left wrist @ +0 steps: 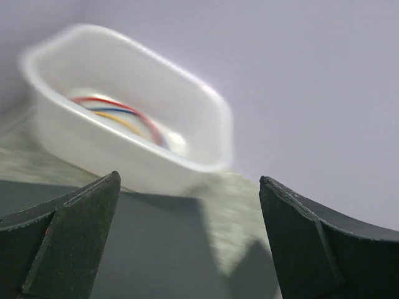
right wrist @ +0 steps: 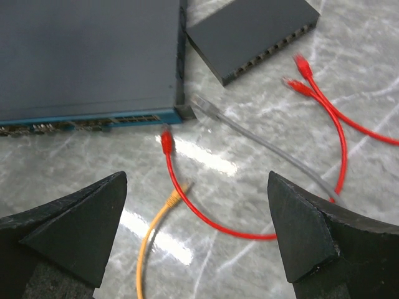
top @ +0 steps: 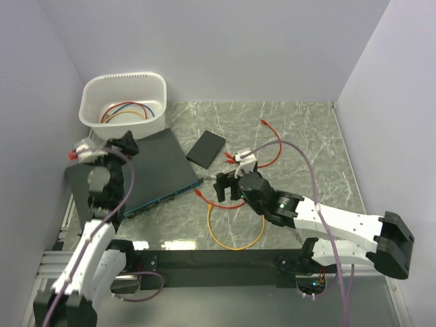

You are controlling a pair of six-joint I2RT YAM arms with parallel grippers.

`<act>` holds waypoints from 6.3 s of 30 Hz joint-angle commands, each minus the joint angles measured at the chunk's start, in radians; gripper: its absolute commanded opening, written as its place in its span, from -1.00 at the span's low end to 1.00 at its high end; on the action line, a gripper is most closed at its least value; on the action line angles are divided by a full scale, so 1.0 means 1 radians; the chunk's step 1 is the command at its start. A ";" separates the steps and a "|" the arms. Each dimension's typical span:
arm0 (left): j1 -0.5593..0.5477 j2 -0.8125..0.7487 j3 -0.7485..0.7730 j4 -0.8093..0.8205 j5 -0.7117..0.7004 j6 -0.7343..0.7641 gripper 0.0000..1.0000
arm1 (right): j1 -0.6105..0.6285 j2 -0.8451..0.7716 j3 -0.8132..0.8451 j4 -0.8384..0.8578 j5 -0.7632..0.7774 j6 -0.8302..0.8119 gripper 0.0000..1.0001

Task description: Insert the plug into the switch port

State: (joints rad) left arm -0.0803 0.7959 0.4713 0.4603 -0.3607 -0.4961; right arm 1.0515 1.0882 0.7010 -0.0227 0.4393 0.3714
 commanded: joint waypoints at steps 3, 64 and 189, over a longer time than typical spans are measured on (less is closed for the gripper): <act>-0.010 -0.117 -0.186 0.041 0.508 -0.312 0.73 | 0.008 0.126 0.156 -0.032 -0.008 -0.035 0.98; -0.749 0.198 0.329 -0.612 -0.002 -0.476 0.45 | -0.021 0.225 0.230 -0.065 -0.080 0.024 -1.00; -0.846 -0.257 -0.060 -0.242 -0.091 -0.122 0.63 | -0.090 -0.050 0.068 -0.025 -0.636 0.006 -1.00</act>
State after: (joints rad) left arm -0.9245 0.5568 0.4141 0.3370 -0.2218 -0.6209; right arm 0.9432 1.0180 0.7048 0.0650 -0.3241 0.4133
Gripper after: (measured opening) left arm 0.796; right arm 0.188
